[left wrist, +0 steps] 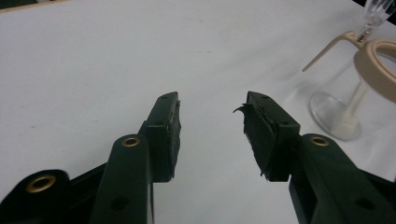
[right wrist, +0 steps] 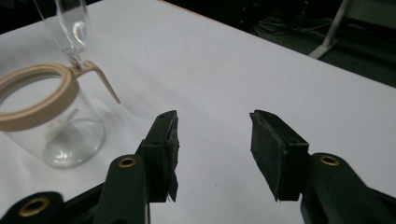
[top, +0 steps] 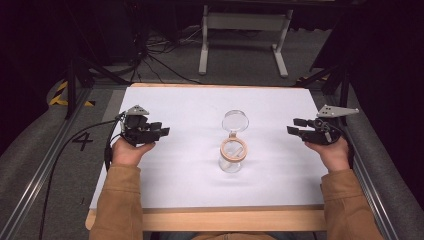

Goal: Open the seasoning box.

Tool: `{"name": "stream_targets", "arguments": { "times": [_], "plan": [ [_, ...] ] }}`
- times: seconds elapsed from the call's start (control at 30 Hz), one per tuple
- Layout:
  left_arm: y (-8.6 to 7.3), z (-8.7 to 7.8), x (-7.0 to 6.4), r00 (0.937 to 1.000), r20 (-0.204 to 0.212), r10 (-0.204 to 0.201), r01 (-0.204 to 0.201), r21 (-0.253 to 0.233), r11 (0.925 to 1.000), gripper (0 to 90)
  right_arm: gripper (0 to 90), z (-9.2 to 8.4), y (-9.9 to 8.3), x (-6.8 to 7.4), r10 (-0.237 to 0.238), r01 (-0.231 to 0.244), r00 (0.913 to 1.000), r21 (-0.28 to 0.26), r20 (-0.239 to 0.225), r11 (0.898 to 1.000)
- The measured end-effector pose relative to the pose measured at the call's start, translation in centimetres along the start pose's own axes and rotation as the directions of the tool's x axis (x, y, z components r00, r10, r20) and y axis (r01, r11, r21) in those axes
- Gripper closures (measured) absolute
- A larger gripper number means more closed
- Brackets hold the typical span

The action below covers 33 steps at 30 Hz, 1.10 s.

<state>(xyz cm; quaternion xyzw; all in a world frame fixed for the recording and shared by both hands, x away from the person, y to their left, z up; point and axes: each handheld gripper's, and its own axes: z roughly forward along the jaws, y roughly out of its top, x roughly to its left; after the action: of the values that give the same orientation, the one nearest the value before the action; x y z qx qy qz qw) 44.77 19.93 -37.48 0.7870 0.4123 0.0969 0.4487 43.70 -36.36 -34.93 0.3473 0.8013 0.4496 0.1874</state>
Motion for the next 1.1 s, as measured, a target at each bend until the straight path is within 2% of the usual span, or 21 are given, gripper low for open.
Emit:
{"name": "stream_targets", "arguments": {
  "times": [0.1,0.2,0.27,0.33,0.53,0.6,0.7,0.8,0.83,0.9,0.97,1.1],
  "plan": [
    [-0.3,0.4,0.4,0.9995,-0.032,0.002,-0.002,-0.002,1.0,55.6,50.6,0.4,-1.1,-0.9,0.007,-0.008,0.9999,0.037,0.014,0.999],
    [-0.7,0.8,0.7,0.9991,-0.043,0.003,-0.003,0.02,0.9998,55.6,49.4,0.9,-2.1,-1.8,0.037,-0.039,0.999,0.077,0.023,0.996],
    [-1.0,1.0,0.8,0.9991,-0.042,-0.003,0.004,0.023,0.9997,55.5,46.5,1.2,-2.7,-2.2,0.065,-0.068,0.9971,0.098,0.039,0.993],
    [-1.2,1.3,1.0,0.9989,-0.045,0.01,-0.01,0.014,0.9999,54.6,45.7,1.6,-3.2,-2.7,0.078,-0.084,0.9956,0.114,0.052,0.99],
    [-2.0,2.6,1.1,0.9989,-0.036,0.029,-0.027,0.039,0.9989,53.5,42.3,2.7,-5.0,-3.7,0.094,-0.098,0.9945,0.101,0.046,0.99],
    [-2.3,3.0,1.2,0.9982,-0.036,0.048,-0.047,0.036,0.9983,53.6,42.4,3.0,-5.5,-3.9,0.082,-0.085,0.996,0.083,0.034,0.993],
    [-2.8,3.6,1.4,0.9982,-0.043,0.042,-0.039,0.055,0.9977,53.7,41.9,3.3,-6.1,-4.0,0.07,-0.072,0.9971,0.077,0.029,0.994],
    [-3.0,4.1,1.4,0.9977,-0.049,0.047,-0.043,0.072,0.9965,53.7,41.2,3.6,-6.4,-4.0,0.064,-0.066,0.9975,0.085,0.03,0.994],
    [-3.1,4.4,1.2,0.997,-0.052,0.058,-0.053,0.102,0.9934,53.6,39.9,4.0,-6.7,-4.0,0.061,-0.063,0.9977,0.091,0.03,0.994],
    [-3.1,4.6,1.1,0.9967,-0.054,0.061,-0.055,0.106,0.9929,53.5,39.2,4.1,-6.8,-3.9,0.064,-0.067,0.9975,0.103,0.032,0.992],
    [-3.1,4.8,0.9,0.9956,-0.046,0.081,-0.075,0.121,0.9898,53.4,38.2,4.6,-6.8,-3.8,0.047,-0.05,0.9983,0.121,0.035,0.991],
    [-3.2,4.8,1.0,0.9968,-0.038,0.07,-0.065,0.12,0.9906,52.3,37.4,4.8,-6.8,-3.6,0.036,-0.041,0.9985,0.138,0.04,0.99]
  ]
}}
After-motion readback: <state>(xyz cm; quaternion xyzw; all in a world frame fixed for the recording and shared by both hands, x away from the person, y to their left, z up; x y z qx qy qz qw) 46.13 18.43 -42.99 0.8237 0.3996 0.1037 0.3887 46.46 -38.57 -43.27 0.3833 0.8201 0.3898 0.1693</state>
